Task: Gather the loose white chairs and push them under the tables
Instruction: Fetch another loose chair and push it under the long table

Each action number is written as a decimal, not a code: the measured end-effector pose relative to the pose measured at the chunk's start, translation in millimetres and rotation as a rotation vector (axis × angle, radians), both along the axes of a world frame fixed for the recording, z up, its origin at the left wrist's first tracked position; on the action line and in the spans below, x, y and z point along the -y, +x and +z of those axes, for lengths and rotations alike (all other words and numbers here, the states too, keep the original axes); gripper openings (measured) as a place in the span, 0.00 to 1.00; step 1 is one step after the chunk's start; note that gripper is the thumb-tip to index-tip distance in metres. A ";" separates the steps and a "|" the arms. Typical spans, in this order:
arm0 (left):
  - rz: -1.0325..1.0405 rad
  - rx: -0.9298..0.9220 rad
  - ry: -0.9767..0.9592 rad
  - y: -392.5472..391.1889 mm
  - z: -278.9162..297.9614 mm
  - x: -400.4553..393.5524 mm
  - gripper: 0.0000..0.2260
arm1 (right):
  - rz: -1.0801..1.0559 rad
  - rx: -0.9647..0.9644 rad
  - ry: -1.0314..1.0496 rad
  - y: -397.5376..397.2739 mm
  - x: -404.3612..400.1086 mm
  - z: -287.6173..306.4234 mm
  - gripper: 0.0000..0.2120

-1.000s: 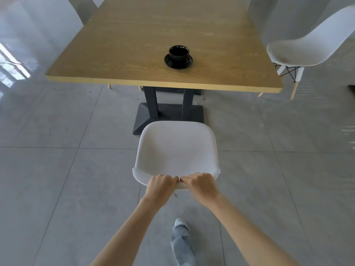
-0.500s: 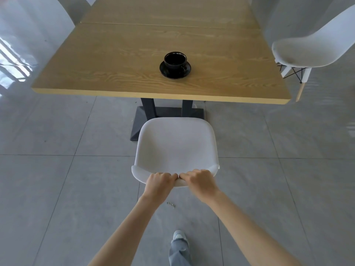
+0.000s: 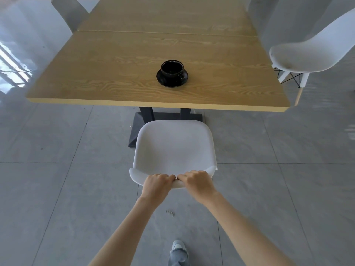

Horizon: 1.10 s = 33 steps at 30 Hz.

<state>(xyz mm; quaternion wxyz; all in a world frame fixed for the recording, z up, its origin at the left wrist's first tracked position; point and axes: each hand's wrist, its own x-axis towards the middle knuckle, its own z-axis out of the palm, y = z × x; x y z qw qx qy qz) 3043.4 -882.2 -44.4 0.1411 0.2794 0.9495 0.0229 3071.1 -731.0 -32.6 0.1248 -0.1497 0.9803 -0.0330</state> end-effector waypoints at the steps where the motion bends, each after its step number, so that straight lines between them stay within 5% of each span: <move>1: 0.001 -0.004 0.006 0.8 0.6 -0.8 0.11 | -0.006 0.002 -0.017 0.7 -0.6 -2.2 0.14; 5: -0.002 -0.008 -0.109 2.6 3.6 -2.7 0.13 | -0.049 -0.040 -0.070 7.1 -1.7 -4.3 0.16; 8: 0.044 -0.017 -0.157 7.1 10.7 -1.9 0.24 | -0.127 -0.095 -0.199 22.5 -2.2 3.1 0.22; 14: 0.040 -0.040 0.223 55.0 41.0 -19.8 0.31 | -0.526 -0.307 -0.572 96.0 -8.3 41.4 0.23; 20: 0.203 0.385 0.724 102.0 85.0 -66.2 0.28 | -0.942 -0.371 -0.891 169.1 -45.0 81.1 0.20; 25: 0.382 0.855 1.023 115.8 130.7 -124.5 0.12 | -1.096 -0.557 -1.034 206.0 -93.2 115.5 0.17; 33: 0.266 0.823 0.940 120.5 150.5 -248.2 0.17 | -1.114 -0.661 -1.053 218.6 -203.1 140.9 0.18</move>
